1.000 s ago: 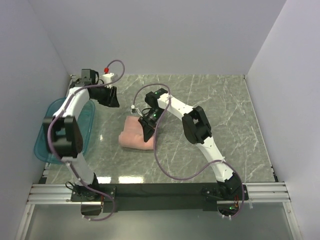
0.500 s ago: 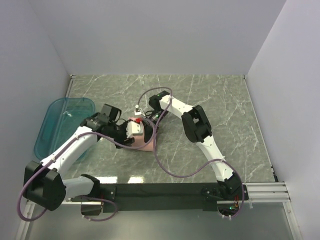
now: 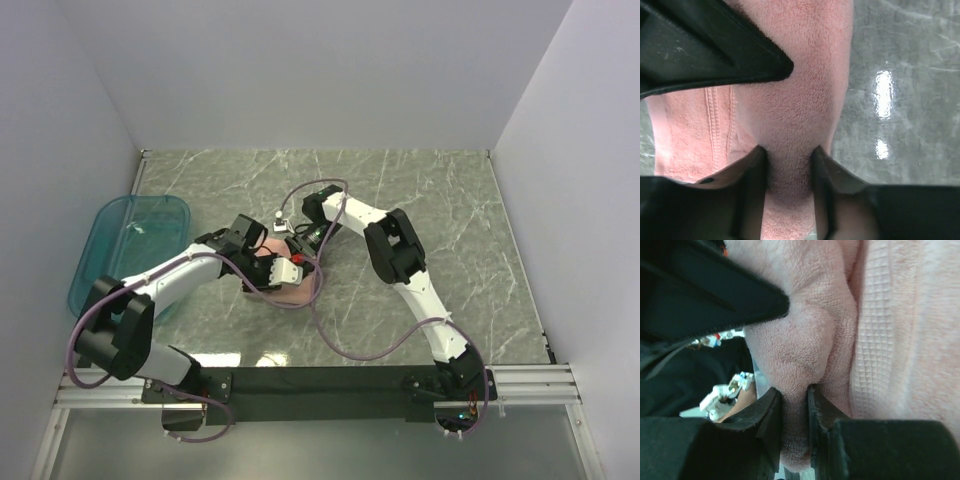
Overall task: Roll the towels
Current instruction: Roll the towel
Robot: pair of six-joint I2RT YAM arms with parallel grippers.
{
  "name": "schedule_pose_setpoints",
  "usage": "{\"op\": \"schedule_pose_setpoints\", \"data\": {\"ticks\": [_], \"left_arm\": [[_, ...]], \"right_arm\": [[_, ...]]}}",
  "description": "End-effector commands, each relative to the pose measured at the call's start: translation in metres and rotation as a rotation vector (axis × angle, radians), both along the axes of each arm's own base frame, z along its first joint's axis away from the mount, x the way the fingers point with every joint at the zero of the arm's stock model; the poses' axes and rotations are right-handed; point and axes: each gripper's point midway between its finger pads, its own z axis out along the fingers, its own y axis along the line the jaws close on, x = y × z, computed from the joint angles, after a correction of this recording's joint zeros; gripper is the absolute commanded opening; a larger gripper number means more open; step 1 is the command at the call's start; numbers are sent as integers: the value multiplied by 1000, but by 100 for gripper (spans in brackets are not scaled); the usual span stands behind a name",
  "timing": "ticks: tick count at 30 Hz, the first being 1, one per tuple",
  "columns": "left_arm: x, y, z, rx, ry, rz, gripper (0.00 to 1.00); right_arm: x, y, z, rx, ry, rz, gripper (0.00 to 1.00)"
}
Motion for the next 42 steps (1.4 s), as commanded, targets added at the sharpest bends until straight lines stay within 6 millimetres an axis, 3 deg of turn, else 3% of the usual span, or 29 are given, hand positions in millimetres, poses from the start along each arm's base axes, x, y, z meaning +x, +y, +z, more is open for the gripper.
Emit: {"op": "schedule_pose_setpoints", "data": {"ticks": [1, 2, 4, 5, 6, 7, 8, 9, 10, 13, 14, 17, 19, 20, 22, 23, 24, 25, 26, 27, 28, 29, 30, 31, 33, 35, 36, 37, 42], "left_arm": [[-42, 2, -28, 92, 180, -58, 26], [-48, 3, -30, 106, 215, -49, 23], [-58, 1, -31, 118, 290, -6, 17], [-67, 4, -31, 135, 347, 14, 15], [-71, 2, -30, 137, 395, 45, 14], [-76, 3, -29, 144, 429, 66, 10], [-81, 4, -28, 156, 478, 117, 8], [-82, 2, -27, 159, 507, 133, 6], [-83, 1, -26, 163, 526, 151, 3], [-84, -2, -23, 180, 598, 230, 1], [-85, -4, -22, 187, 624, 258, 1], [-84, -8, -18, 198, 712, 296, 1], [-78, -12, -19, 208, 765, 326, 1], [-74, -15, -19, 191, 793, 338, 1], [-67, -17, -23, 200, 845, 354, 1], [-62, -18, -23, 174, 872, 361, 1], [-56, -19, -26, 166, 891, 368, 1], [-52, -19, -27, 158, 897, 369, 1], [-48, -14, -29, 156, 904, 377, 1], [-40, -14, -32, 155, 904, 376, 1], [-37, -12, -35, 156, 914, 375, 2], [-35, -6, -40, 161, 942, 375, 2], [-27, -9, -37, 136, 944, 367, 4], [-23, -8, -37, 124, 953, 363, 4], [-12, -8, -38, 91, 975, 357, 7], [-6, -6, -43, 80, 989, 356, 9], [-1, -8, -40, 73, 989, 353, 11], [0, -9, -40, 69, 1001, 349, 11], [8, -9, -47, 77, 1005, 340, 16]], "right_arm": [[42, -23, -74, -185, -280, 12, 26], [54, -22, -63, -175, -302, -29, 40], [88, -24, -50, -144, -358, -134, 50], [102, -23, -30, -129, -370, -193, 61], [119, -33, -21, -117, -381, -252, 62], [135, -32, -8, -87, -408, -311, 75], [146, -33, 17, -51, -457, -345, 76], [153, -39, 25, -41, -477, -372, 77], [168, -46, 55, 6, -554, -418, 77], [183, -71, 81, 25, -665, -475, 79], [183, -80, 102, 39, -722, -477, 79], [180, -122, 120, -6, -831, -442, 79], [171, -149, 119, -49, -857, -417, 79], [171, -169, 133, -58, -891, -446, 78], [157, -189, 130, -75, -876, -448, 73], [148, -198, 145, -67, -906, -458, 69], [136, -209, 137, -84, -883, -458, 65], [122, -218, 150, -74, -932, -437, 58], [113, -225, 149, -88, -949, -431, 53], [96, -234, 133, -114, -925, -420, 51], [85, -238, 142, -105, -1009, -389, 49], [77, -244, 137, -133, -1036, -368, 49], [61, -246, 122, -140, -1022, -343, 49], [57, -246, 129, -131, -1086, -333, 49], [45, -241, 118, -140, -1108, -307, 55], [41, -213, 125, -93, -1201, -260, 65], [38, -208, 115, -118, -1227, -235, 69], [36, -181, 126, -48, -1320, -195, 74], [32, -118, 122, 89, -1568, -13, 79]]}}
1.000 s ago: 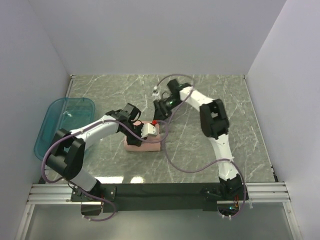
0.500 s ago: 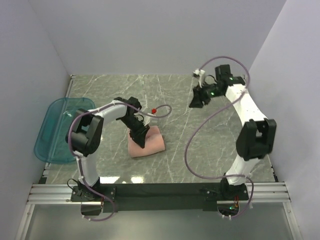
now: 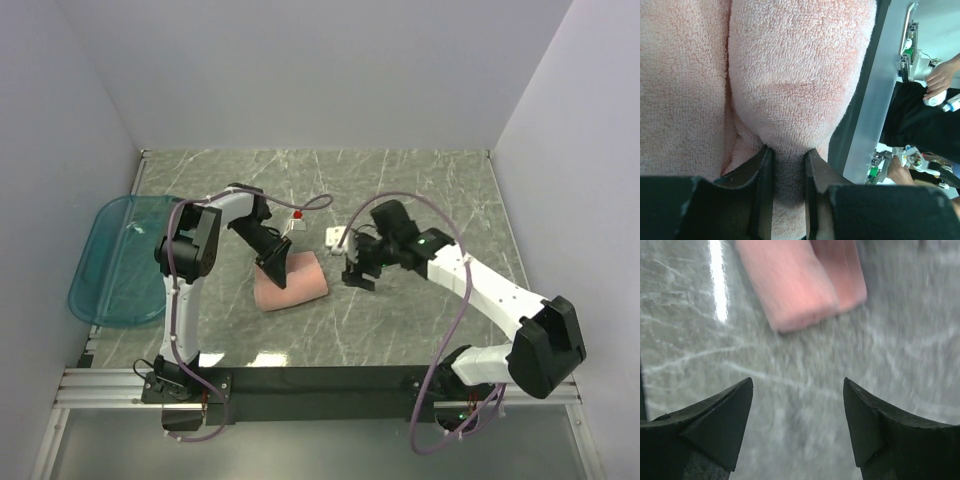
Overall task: Roll the towels
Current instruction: Roll the towel
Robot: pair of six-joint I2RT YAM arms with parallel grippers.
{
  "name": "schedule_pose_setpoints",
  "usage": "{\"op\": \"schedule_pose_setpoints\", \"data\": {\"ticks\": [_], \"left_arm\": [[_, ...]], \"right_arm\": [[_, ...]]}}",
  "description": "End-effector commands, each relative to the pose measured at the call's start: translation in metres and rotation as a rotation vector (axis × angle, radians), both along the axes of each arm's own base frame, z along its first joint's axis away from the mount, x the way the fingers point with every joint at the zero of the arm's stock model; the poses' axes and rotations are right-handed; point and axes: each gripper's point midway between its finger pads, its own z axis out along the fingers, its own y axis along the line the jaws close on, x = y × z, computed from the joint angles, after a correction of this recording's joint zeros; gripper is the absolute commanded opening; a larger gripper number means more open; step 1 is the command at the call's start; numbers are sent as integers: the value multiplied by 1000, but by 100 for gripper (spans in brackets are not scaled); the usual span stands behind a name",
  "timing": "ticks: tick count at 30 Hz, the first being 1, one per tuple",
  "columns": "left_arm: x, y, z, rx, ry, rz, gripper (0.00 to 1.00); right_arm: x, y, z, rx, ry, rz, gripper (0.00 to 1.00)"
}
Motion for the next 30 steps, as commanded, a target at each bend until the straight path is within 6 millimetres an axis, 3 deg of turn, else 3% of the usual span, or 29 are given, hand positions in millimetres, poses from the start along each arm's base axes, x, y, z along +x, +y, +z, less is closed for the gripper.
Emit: {"op": "schedule_pose_setpoints", "data": {"ticks": [1, 3, 6, 9, 13, 21, 23, 27, 29, 30], "left_arm": [[9, 22, -40, 93, -108, -117, 17], [12, 21, -42, 97, -110, -117, 21], [15, 19, -43, 92, -102, -109, 24], [20, 19, -44, 103, -109, -107, 25], [25, 21, -47, 117, -114, -105, 26], [28, 19, -50, 114, -98, -97, 29], [30, 20, -51, 118, -102, -94, 30], [38, 20, -44, 111, -134, -73, 41], [46, 20, -31, 88, -162, -40, 46], [50, 21, -26, 80, -172, -23, 46]], "right_arm": [[30, 38, 21, 40, -298, 87, 80], [24, 62, 19, 52, -350, 179, 80], [11, 95, -3, 51, -342, 279, 81], [1, 117, -13, 83, -342, 343, 81], [-8, 128, -28, 87, -319, 422, 81], [-1, 127, -93, -72, -347, 469, 79], [-1, 128, -100, -91, -327, 479, 71], [-12, 123, -115, -138, -206, 509, 14], [-14, 127, -107, -116, -146, 516, 7], [-22, 118, -113, -143, -71, 521, 2]]}}
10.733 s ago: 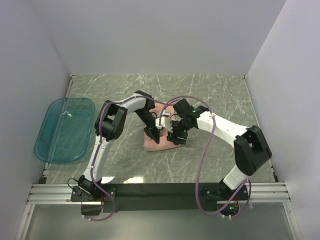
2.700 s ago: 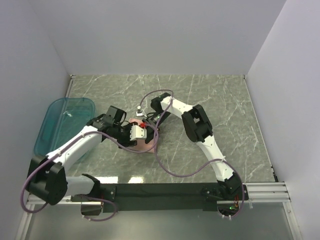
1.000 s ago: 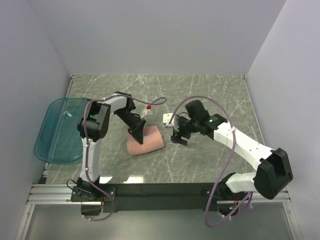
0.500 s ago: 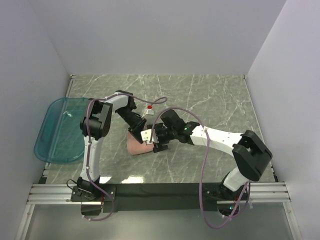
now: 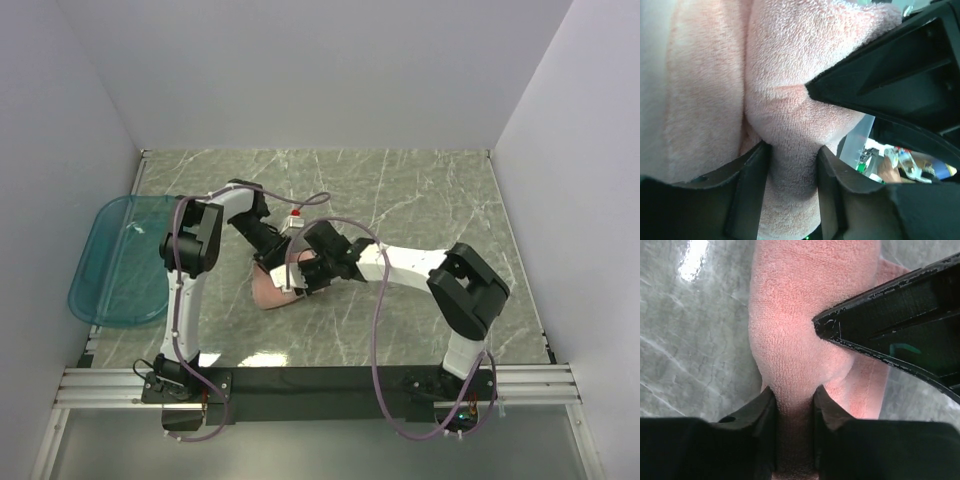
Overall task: Roll the towels
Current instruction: Roll the towel
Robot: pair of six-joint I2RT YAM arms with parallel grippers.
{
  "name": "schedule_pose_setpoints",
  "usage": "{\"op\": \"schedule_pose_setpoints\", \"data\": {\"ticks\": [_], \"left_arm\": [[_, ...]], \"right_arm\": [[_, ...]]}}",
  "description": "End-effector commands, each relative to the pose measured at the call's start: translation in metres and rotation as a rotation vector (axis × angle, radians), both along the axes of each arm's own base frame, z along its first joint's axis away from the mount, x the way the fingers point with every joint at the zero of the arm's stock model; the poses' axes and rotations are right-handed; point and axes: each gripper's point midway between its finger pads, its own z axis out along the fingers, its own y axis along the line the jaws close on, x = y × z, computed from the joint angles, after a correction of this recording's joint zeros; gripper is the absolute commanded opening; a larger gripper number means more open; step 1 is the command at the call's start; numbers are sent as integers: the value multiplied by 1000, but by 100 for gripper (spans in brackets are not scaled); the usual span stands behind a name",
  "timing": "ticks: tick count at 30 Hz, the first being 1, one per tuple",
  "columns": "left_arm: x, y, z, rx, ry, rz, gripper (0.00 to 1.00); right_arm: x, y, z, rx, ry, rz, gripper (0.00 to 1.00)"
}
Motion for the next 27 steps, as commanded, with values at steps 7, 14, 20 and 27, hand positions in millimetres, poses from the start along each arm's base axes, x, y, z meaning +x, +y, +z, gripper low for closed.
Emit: {"op": "schedule_pose_setpoints", "data": {"ticks": [7, 14, 20, 27], "left_arm": [[91, 53, 35, -27, -358, 186, 53], [109, 87, 84, -114, -416, 436, 60], [76, 81, 116, -188, -413, 589, 62], [55, 84, 102, -72, -421, 799, 67]], "right_arm": [[-39, -20, -16, -168, 469, -46, 0], [-34, -15, -13, -188, 719, -186, 0], [-12, -15, -21, -198, 938, -326, 0], [1, -18, -28, -213, 1041, -389, 0]]}}
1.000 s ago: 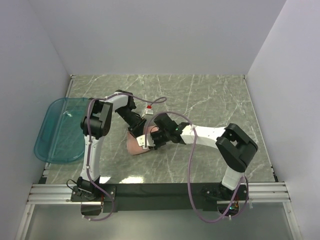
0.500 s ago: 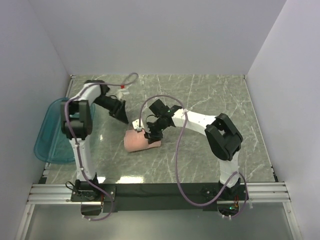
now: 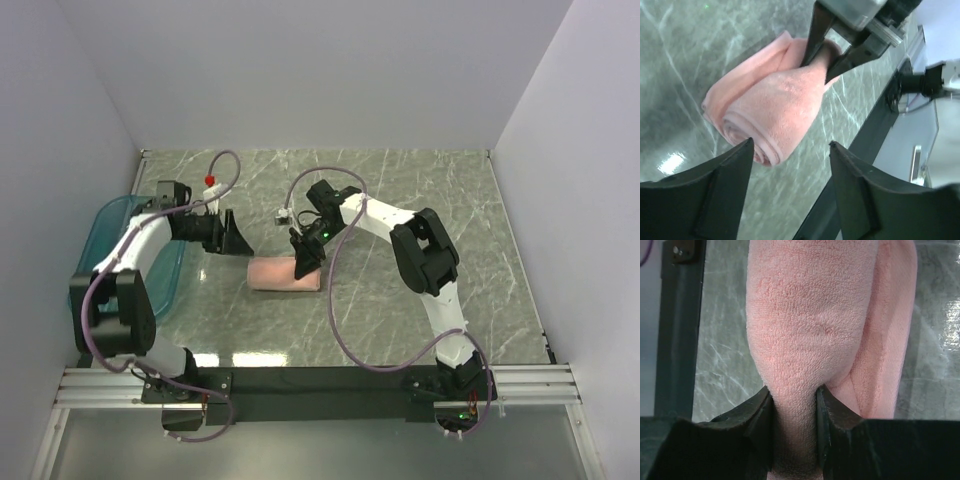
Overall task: Roll the towels
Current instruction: Roll the towel
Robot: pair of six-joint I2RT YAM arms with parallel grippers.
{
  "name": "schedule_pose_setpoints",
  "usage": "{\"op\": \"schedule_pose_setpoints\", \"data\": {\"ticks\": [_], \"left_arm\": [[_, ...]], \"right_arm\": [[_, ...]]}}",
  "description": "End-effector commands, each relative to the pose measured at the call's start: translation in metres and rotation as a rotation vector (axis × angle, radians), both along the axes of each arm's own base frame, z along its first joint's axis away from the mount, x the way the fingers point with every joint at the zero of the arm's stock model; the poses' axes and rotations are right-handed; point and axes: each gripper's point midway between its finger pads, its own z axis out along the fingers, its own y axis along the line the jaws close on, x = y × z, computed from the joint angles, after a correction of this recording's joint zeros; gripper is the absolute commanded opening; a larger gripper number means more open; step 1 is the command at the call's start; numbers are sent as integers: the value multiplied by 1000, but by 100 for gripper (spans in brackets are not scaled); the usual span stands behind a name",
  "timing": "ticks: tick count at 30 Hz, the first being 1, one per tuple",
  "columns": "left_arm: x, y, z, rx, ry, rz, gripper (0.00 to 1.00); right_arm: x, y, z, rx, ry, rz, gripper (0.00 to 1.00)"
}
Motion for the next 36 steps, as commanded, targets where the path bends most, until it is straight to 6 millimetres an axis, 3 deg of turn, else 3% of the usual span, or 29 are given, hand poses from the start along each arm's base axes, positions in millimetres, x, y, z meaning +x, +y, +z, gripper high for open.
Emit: {"op": "schedule_pose_setpoints", "data": {"ticks": [1, 5, 6, 11, 12, 16, 19, 21, 25, 26, 27, 28, 29, 30, 31, 35, 36], "left_arm": [[8, 1, -6, 3, -2, 136, 69], [1, -2, -26, 72, -10, 141, 74], [-4, -13, -28, 65, 16, 129, 74], [-4, -26, -44, 19, 88, 106, 72], [-4, -35, -40, -21, 91, 83, 70], [-11, -48, -60, -35, 169, 38, 58], [-11, -47, -82, -7, 230, 40, 49], [-6, -43, -92, 21, 242, 43, 35], [-2, -34, -108, 73, 297, 80, 13], [-1, -29, -114, 110, 307, 103, 4], [1, -26, -116, 120, 313, 115, 2], [2, -24, -116, 122, 316, 122, 1], [3, -23, -116, 119, 322, 132, 0], [5, -22, -116, 119, 322, 138, 0], [5, -22, -115, 120, 322, 139, 0], [9, -22, -113, 122, 316, 144, 0], [9, -21, -114, 126, 320, 149, 0]], "right_arm": [[-22, -27, -35, -197, 161, -37, 0], [-22, -25, -37, -205, 172, -49, 0], [-20, -25, -38, -201, 167, -52, 0], [-15, -21, -37, -185, 134, -69, 0], [-13, -21, -37, -188, 129, -74, 0], [-7, -20, -36, -182, 106, -91, 0], [-4, -19, -36, -171, 86, -99, 0], [1, -18, -33, -159, 50, -106, 0], [12, -25, -35, -188, -45, -155, 17], [28, -25, -25, -174, -138, -186, 29], [34, -27, -21, -172, -190, -208, 36], [31, -35, -25, -186, -214, -224, 49], [45, -33, -2, -141, -324, -255, 60], [43, -40, -1, -145, -348, -265, 75], [45, -39, 19, -114, -403, -280, 92], [50, -41, 50, -72, -565, -303, 94], [47, -46, 46, -98, -597, -306, 94]]}}
